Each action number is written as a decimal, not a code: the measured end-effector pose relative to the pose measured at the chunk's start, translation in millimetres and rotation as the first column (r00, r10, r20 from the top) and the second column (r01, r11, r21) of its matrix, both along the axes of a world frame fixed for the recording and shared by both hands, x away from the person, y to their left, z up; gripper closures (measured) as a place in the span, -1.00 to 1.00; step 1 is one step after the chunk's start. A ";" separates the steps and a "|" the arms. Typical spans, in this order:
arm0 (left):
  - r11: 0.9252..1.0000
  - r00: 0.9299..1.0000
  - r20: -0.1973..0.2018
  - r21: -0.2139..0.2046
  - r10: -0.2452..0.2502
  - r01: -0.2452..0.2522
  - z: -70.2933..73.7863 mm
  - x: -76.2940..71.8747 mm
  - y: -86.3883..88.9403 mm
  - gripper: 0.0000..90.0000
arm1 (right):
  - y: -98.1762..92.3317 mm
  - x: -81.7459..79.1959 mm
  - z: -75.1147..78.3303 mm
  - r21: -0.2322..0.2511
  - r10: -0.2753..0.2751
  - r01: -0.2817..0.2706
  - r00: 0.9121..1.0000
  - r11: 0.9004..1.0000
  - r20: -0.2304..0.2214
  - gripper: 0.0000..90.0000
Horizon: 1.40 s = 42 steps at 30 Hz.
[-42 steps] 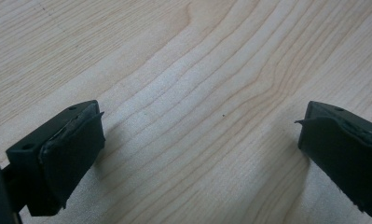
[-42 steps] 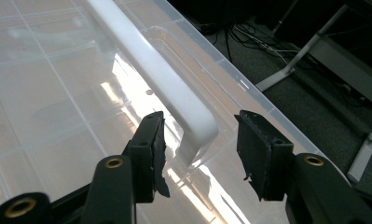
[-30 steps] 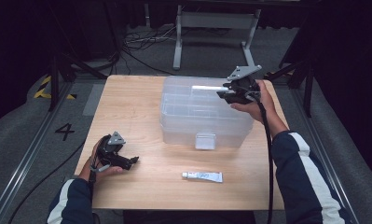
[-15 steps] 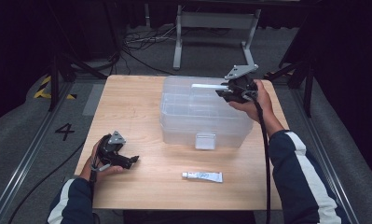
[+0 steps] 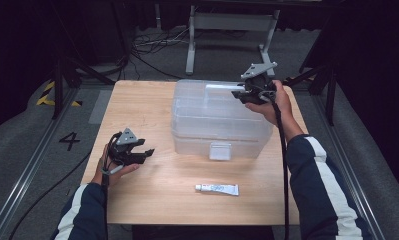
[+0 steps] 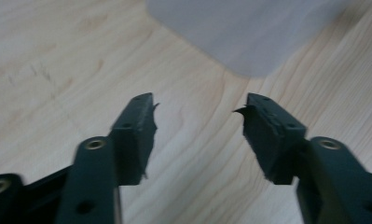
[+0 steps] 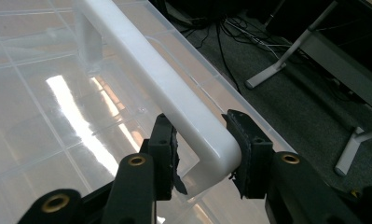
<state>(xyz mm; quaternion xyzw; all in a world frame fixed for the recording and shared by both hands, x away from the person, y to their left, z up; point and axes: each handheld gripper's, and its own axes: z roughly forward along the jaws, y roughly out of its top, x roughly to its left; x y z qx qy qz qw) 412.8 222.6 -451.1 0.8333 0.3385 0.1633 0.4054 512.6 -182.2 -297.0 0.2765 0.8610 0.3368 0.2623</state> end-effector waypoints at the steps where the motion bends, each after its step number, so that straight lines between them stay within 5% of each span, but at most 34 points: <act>1: 1.000 1.000 0.016 -0.003 -0.003 0.003 3.8 2.0 -3.1 0.26 | 0.3 1.4 1.0 -0.001 -0.002 0.002 1.000 1.000 -0.003 0.44; 7: 0.998 0.996 0.085 -0.046 -0.029 0.033 20.0 9.5 -22.8 0.79 | 0.6 5.0 3.8 -0.006 -0.009 0.009 1.000 1.000 -0.008 0.44; 11: 0.997 0.993 0.106 -0.055 -0.053 0.059 24.1 13.3 -37.1 0.94 | 1.6 7.6 6.9 -0.016 -0.011 0.011 1.000 1.000 -0.013 0.44; 23: 0.989 0.989 0.134 -0.124 -0.067 0.083 32.1 23.7 -54.6 1.00 | 2.0 10.7 9.5 -0.027 -0.010 0.009 1.000 1.000 -0.023 0.44; 33: 0.989 0.987 0.145 -0.112 -0.076 0.093 32.9 25.1 -61.2 1.00 | -0.4 9.0 11.4 -0.017 -0.021 0.020 1.000 1.000 -0.008 0.36; 42: 0.993 0.984 0.157 -0.077 -0.079 0.092 34.8 24.1 -61.7 1.00 | -31.5 -9.9 20.7 0.061 -0.025 0.023 0.999 0.998 0.034 0.29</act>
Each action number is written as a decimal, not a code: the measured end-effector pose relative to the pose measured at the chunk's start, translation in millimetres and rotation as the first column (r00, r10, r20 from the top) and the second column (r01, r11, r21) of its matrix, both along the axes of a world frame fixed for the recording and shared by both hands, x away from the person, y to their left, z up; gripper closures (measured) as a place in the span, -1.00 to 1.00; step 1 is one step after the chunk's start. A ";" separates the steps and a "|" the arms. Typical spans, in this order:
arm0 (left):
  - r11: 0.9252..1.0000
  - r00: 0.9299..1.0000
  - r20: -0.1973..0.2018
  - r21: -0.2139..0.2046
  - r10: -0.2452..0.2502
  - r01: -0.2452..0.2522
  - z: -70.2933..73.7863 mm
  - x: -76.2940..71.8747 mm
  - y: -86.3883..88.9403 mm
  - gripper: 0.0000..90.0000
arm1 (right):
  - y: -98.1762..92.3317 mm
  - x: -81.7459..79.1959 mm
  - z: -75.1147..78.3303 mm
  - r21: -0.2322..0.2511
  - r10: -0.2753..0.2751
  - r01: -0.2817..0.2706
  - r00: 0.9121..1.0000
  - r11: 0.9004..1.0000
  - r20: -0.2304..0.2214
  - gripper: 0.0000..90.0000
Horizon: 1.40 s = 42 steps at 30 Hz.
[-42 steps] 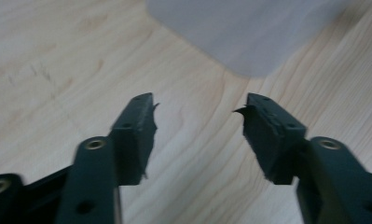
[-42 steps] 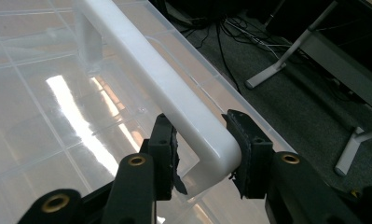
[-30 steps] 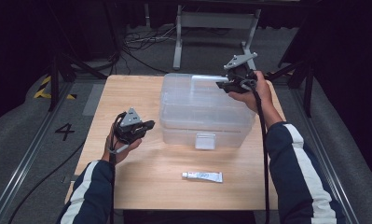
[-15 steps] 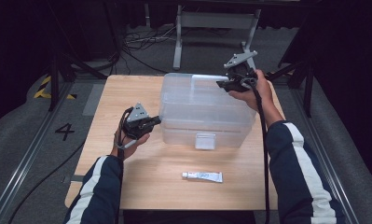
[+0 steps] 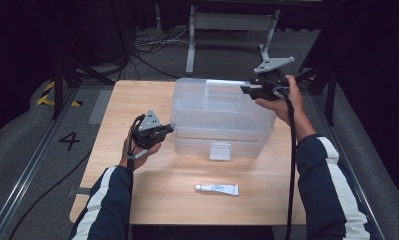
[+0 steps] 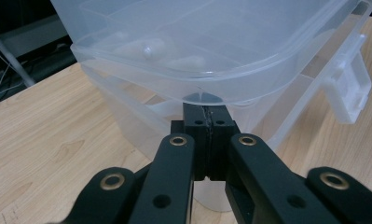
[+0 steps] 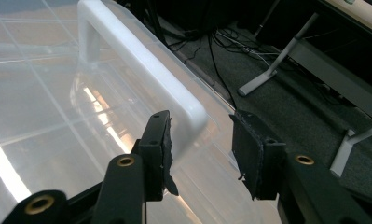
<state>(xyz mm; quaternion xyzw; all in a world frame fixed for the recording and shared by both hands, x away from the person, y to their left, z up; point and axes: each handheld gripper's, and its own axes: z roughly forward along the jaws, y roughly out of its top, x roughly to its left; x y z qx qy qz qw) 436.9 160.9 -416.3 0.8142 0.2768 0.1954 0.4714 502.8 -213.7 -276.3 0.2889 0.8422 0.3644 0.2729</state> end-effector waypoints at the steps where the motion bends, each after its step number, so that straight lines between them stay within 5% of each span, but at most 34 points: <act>1: 1.000 1.000 0.000 0.003 0.001 -0.001 0.6 -0.1 -0.2 1.00 | -3.9 -1.8 0.3 0.011 -0.004 0.004 1.000 1.000 0.007 0.29; 10: 1.000 1.000 0.008 0.003 -0.001 0.001 4.6 1.1 0.3 1.00 | -58.4 -33.8 -4.7 0.064 -0.015 0.011 0.998 0.998 0.067 0.22; 14: 1.000 1.000 0.015 -0.003 0.000 0.000 6.6 1.8 0.2 1.00 | -81.6 -49.0 -11.9 0.051 -0.037 0.032 0.994 0.998 0.102 0.18; 21: 1.000 1.000 0.018 -0.013 0.005 -0.005 8.9 3.1 0.1 1.00 | -113.3 -67.7 -37.2 0.106 -0.050 0.036 0.990 0.994 0.129 0.16; 28: 1.000 0.999 0.030 -0.020 0.014 -0.013 11.9 4.6 0.1 1.00 | -120.1 -77.6 -63.9 0.118 -0.009 -0.005 0.993 0.993 0.116 0.13; 42: 1.000 0.999 0.029 -0.024 0.012 -0.011 15.5 6.6 -1.0 1.00 | -110.8 -72.7 -105.3 0.042 0.019 -0.022 0.998 0.999 0.062 0.06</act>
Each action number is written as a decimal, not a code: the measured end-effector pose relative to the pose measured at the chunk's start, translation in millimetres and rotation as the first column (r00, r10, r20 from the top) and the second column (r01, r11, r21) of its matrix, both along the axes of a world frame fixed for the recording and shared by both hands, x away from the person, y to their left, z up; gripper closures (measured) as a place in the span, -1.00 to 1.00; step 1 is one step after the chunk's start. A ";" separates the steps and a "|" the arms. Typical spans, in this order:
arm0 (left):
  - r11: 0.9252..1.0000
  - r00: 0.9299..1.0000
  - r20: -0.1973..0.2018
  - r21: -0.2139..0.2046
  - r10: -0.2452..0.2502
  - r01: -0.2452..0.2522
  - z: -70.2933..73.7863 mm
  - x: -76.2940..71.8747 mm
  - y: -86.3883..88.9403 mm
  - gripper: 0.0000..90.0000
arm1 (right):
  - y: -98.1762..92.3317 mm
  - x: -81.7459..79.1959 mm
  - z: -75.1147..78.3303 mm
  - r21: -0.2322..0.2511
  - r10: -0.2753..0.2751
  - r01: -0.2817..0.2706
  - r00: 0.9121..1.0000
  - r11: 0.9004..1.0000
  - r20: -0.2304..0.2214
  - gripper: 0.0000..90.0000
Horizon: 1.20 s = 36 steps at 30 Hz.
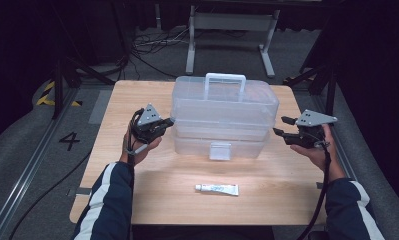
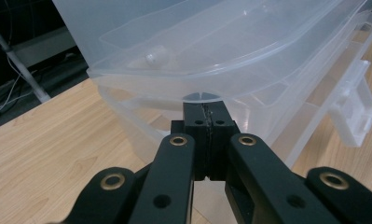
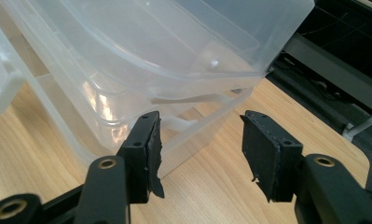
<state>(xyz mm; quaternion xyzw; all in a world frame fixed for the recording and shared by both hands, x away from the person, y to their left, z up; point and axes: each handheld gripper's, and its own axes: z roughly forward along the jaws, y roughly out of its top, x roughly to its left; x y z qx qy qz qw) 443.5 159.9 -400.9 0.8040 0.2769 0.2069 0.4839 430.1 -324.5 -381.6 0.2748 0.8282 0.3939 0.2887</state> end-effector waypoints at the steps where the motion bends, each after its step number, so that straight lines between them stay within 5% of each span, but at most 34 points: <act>1: 1.000 1.000 0.002 0.004 0.002 -0.002 0.0 0.2 0.0 1.00 | 0.7 0.6 -0.9 0.003 -0.006 0.006 1.000 1.000 0.010 0.07; 5: 1.000 1.000 0.002 0.001 0.004 -0.004 0.1 0.1 -0.9 1.00 | 1.6 2.7 -2.7 0.045 -0.026 0.024 0.998 0.999 0.062 0.14; 10: 1.000 1.000 0.008 -0.006 -0.001 0.001 1.9 -0.6 0.4 1.00 | 5.0 1.1 -5.3 0.043 -0.044 0.039 0.990 0.998 0.132 0.20; 18: 1.000 1.000 0.004 0.002 -0.014 0.014 5.2 -8.9 6.4 0.86 | 13.4 -3.2 -5.5 0.055 -0.045 0.031 0.966 0.998 0.256 0.47; 22: 0.998 0.999 -0.010 0.026 -0.052 0.052 4.8 -15.9 4.1 0.70 | 19.7 -4.5 -3.7 0.070 -0.083 0.064 0.945 0.996 0.318 0.56; 26: 0.995 0.996 -0.005 0.042 -0.085 0.085 4.2 -23.8 0.3 0.53 | 21.8 -4.4 -2.7 0.077 -0.103 0.081 0.935 0.994 0.339 0.62; 30: 0.989 0.992 -0.018 0.078 -0.123 0.125 1.0 -31.8 -5.5 0.45 | 25.4 -5.0 2.6 0.104 -0.135 0.103 0.915 0.989 0.380 0.68; 36: 0.979 0.986 -0.021 0.117 -0.167 0.169 -1.9 -35.8 -14.3 0.35 | 29.0 -2.4 4.8 0.122 -0.172 0.134 0.901 0.983 0.398 0.71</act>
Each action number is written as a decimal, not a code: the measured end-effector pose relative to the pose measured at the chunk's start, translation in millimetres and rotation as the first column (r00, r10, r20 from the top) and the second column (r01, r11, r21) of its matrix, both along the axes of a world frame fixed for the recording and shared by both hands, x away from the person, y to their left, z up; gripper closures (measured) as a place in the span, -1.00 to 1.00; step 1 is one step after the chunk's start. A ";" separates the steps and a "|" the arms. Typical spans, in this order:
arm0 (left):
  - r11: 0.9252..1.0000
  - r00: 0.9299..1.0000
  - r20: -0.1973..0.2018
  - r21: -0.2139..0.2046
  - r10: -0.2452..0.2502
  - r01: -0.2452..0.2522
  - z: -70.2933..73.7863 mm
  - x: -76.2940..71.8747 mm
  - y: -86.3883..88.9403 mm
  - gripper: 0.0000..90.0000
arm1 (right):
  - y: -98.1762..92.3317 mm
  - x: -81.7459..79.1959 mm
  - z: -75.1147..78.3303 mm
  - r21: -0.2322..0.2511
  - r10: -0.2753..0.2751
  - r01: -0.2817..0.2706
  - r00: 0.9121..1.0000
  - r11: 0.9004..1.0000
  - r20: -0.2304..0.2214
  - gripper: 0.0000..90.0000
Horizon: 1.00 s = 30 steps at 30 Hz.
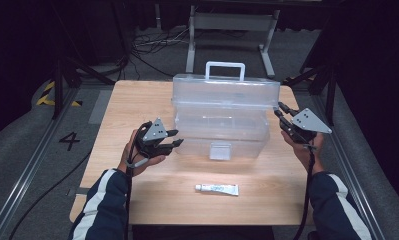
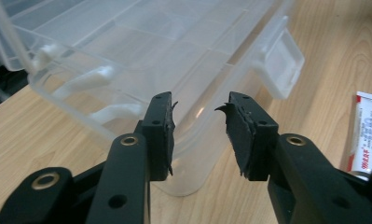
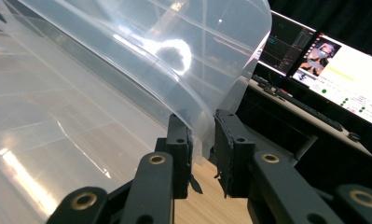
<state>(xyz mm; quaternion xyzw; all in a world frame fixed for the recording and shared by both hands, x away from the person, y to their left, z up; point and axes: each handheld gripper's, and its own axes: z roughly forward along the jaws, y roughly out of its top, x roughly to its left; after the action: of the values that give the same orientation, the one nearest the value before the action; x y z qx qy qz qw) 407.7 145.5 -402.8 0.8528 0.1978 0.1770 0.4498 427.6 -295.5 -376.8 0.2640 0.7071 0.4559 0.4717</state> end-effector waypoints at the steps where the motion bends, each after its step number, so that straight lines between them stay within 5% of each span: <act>1: 1.000 1.000 -0.006 0.000 -0.007 0.007 -0.6 0.1 -2.0 0.34 | 0.5 0.4 0.4 0.002 -0.009 0.009 1.000 1.000 0.004 0.72; 21: 0.992 0.997 -0.016 0.100 -0.076 0.078 -8.3 8.0 -37.1 0.19 | 7.9 15.8 18.0 0.037 -0.071 0.071 0.997 0.997 0.008 0.79; 30: 0.980 0.995 -0.047 0.170 -0.093 0.099 -9.6 16.6 -53.2 0.19 | 10.2 23.8 27.4 0.044 -0.081 0.082 0.997 0.996 -0.004 0.81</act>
<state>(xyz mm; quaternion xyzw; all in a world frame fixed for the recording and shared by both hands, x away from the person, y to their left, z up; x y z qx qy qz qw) 424.3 92.3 -412.3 0.9002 0.1493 0.1548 0.3787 451.4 -285.2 -349.5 0.3034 0.6859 0.4516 0.4833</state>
